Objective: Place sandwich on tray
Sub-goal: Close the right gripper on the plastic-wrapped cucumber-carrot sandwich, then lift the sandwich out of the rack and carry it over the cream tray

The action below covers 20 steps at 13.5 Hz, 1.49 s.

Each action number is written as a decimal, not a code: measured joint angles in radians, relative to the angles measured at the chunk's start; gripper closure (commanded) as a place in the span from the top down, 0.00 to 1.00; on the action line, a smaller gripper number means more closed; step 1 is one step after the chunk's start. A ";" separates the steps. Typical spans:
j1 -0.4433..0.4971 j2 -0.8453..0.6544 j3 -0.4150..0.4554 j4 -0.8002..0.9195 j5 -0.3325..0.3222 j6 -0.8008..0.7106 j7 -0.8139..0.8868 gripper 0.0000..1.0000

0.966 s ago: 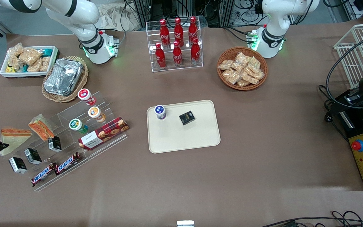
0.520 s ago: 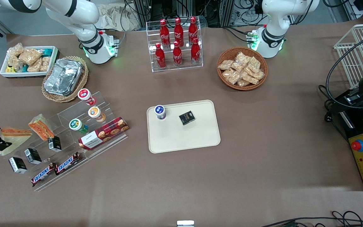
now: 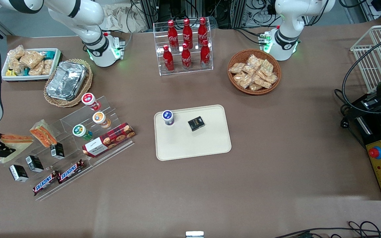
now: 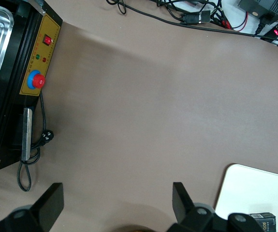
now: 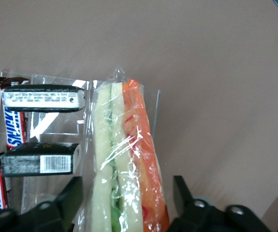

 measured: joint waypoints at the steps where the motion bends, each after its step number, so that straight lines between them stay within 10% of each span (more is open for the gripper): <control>1: 0.000 0.000 0.000 -0.003 0.000 0.005 0.000 0.48; 9: 0.000 0.000 0.004 -0.012 0.000 0.041 -0.006 0.04; 20: 0.020 -0.069 0.111 0.122 0.018 -0.173 -0.201 0.00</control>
